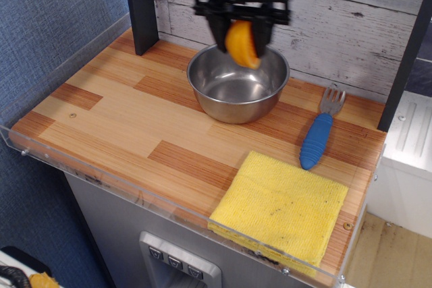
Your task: Put the orange item on the yellow item.
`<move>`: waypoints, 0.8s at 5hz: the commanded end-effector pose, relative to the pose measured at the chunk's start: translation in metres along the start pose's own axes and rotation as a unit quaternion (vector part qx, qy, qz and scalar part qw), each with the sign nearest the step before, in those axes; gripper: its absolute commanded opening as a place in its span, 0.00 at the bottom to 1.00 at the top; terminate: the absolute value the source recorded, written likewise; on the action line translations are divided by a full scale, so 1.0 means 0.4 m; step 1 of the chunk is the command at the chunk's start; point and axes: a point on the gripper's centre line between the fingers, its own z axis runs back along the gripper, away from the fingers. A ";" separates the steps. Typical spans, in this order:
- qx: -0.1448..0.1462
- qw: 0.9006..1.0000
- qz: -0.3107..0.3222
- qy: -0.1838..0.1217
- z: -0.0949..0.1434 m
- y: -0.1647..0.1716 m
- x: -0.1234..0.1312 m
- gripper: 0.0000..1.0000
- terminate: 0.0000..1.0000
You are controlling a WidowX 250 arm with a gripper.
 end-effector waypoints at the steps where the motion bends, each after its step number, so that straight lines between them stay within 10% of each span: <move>1: 0.028 0.999 0.021 0.001 0.032 -0.056 -0.117 0.00 0.00; 4: 0.040 0.997 0.065 0.001 -0.019 -0.091 -0.214 0.00 0.00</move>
